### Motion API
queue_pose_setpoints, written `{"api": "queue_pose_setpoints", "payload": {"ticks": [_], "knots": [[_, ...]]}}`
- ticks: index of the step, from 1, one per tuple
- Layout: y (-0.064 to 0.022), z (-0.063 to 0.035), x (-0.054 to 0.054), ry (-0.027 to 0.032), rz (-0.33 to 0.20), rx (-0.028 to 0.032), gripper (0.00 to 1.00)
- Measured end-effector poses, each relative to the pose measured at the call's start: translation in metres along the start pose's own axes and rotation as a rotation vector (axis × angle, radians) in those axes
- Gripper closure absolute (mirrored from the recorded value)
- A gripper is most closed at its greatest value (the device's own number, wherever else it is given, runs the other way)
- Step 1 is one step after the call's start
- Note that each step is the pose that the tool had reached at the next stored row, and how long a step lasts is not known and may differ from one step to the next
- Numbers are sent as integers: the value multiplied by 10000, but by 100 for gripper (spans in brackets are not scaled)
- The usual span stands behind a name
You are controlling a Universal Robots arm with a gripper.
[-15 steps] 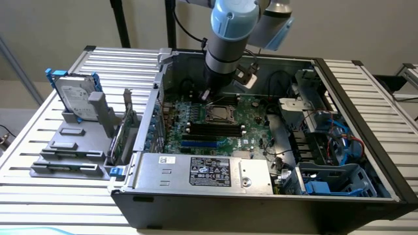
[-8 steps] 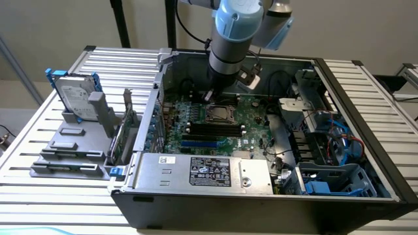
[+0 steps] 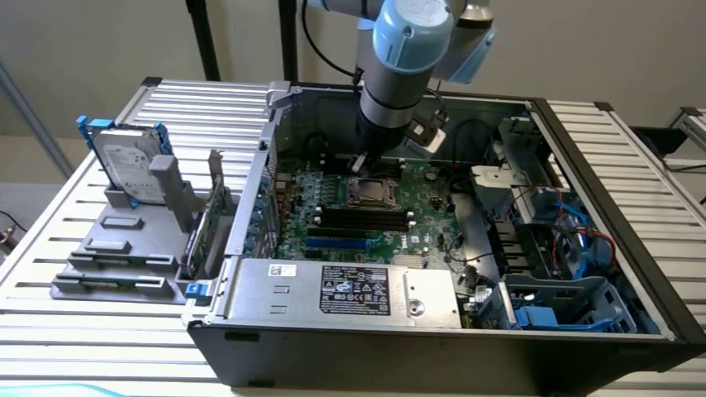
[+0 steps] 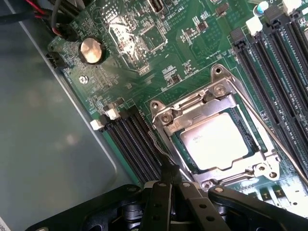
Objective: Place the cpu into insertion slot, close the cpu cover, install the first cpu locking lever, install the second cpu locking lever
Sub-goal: 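Install the first cpu locking lever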
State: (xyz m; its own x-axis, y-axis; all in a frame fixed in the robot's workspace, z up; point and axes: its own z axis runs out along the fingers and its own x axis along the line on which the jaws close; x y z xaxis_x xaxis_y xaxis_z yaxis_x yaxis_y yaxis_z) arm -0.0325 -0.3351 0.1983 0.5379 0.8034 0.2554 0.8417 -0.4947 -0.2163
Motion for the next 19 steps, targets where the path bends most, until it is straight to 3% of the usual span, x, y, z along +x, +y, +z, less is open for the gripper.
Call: {"api": "queue_pose_setpoints", "payload": {"ticks": [11,19], "knots": [[69,16,50,-155,11,-89,89],[127,22,89,-188,15,-103,89]]}}
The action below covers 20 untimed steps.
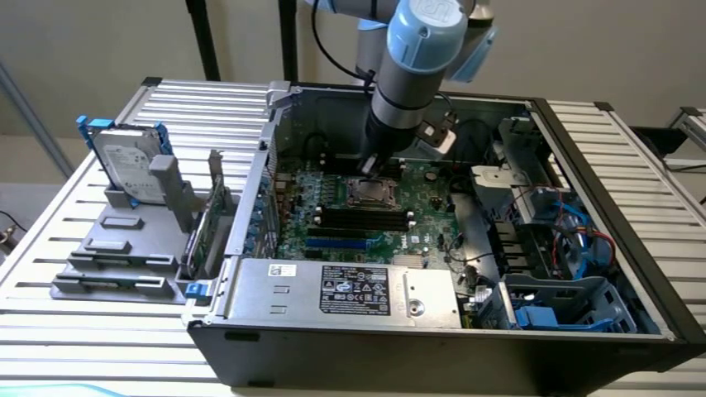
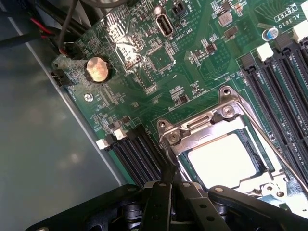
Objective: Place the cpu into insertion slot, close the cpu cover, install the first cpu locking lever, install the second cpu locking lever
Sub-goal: 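Install the first cpu locking lever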
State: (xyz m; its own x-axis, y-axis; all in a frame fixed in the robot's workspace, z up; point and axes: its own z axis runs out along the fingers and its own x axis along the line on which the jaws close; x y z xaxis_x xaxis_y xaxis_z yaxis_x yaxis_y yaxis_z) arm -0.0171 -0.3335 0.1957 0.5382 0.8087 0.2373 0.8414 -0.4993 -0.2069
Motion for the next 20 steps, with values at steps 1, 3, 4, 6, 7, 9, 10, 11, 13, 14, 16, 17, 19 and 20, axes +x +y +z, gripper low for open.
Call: {"api": "queue_pose_setpoints", "payload": {"ticks": [1,3,4,6,7,9,10,11,13,14,16,17,19,20], "knots": [[9,0,6,-1,0,2,89],[26,0,16,-6,3,9,89],[34,0,21,-10,5,15,89],[47,0,29,-16,9,26,89],[51,1,32,-21,10,32,89],[59,3,34,-30,10,51,89],[62,5,35,-32,9,60,89],[64,6,35,-32,6,70,89],[68,8,36,-14,-3,99,89],[70,9,37,9,-10,121,89],[74,10,38,79,-30,180,89],[75,11,38,104,-38,204,89],[80,15,37,135,-56,237,89],[83,16,36,142,-64,248,89]]}}
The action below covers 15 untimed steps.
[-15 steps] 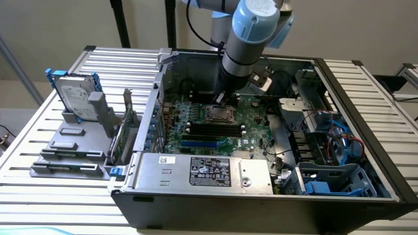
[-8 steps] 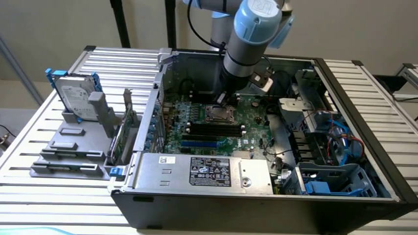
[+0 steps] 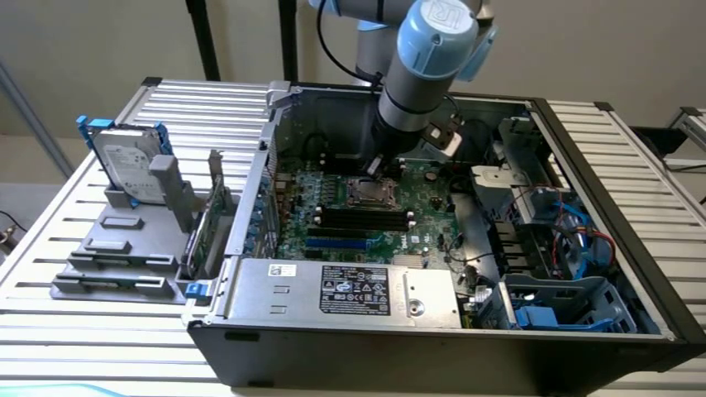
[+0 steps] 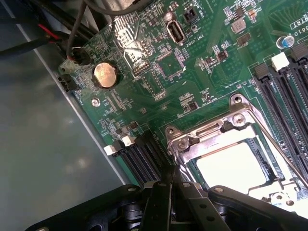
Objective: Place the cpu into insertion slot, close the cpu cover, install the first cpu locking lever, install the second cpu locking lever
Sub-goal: 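Install the first cpu locking lever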
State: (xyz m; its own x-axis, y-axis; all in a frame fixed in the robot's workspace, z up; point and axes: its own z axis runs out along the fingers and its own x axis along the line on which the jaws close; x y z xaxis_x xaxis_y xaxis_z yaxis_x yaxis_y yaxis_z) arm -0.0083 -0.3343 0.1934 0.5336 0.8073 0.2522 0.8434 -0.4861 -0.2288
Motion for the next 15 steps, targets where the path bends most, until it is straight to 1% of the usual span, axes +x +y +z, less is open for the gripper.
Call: {"api": "queue_pose_setpoints", "payload": {"ticks": [6,9,15], "knots": [[13,3,-5,-20,-54,37,89],[22,5,-8,-16,-81,63,89],[51,4,-15,74,-133,163,89]]}}
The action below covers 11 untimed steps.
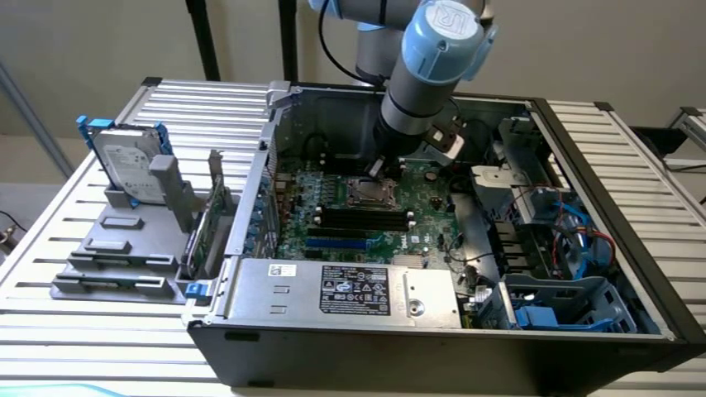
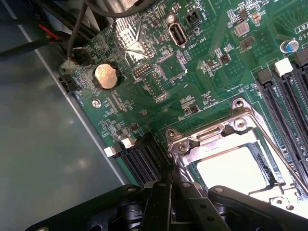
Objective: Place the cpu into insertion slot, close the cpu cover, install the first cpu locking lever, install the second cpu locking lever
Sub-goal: 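Install the first cpu locking lever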
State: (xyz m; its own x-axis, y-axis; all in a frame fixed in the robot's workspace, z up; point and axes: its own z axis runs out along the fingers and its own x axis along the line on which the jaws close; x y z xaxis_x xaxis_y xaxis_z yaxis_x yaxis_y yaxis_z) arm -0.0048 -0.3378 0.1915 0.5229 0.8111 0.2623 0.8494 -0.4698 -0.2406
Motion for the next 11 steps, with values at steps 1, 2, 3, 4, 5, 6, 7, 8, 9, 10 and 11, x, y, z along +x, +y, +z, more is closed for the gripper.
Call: {"api": "queue_pose_setpoints", "payload": {"ticks": [1,2,3,4,5,6,7,8,9,10,11], "knots": [[5,-1,-2,10,-8,14,89],[9,-2,-5,20,-16,29,89],[12,-4,-8,30,-23,45,89],[14,-5,-11,42,-28,63,89],[16,-6,-14,62,-32,87,89],[17,-8,-17,90,-36,117,89],[19,-9,-20,121,-43,149,89],[20,-10,-23,153,-50,179,89],[22,-11,-26,186,-59,207,89],[24,-13,-29,213,-69,234,89],[27,-15,-34,219,-77,249,89]]}}
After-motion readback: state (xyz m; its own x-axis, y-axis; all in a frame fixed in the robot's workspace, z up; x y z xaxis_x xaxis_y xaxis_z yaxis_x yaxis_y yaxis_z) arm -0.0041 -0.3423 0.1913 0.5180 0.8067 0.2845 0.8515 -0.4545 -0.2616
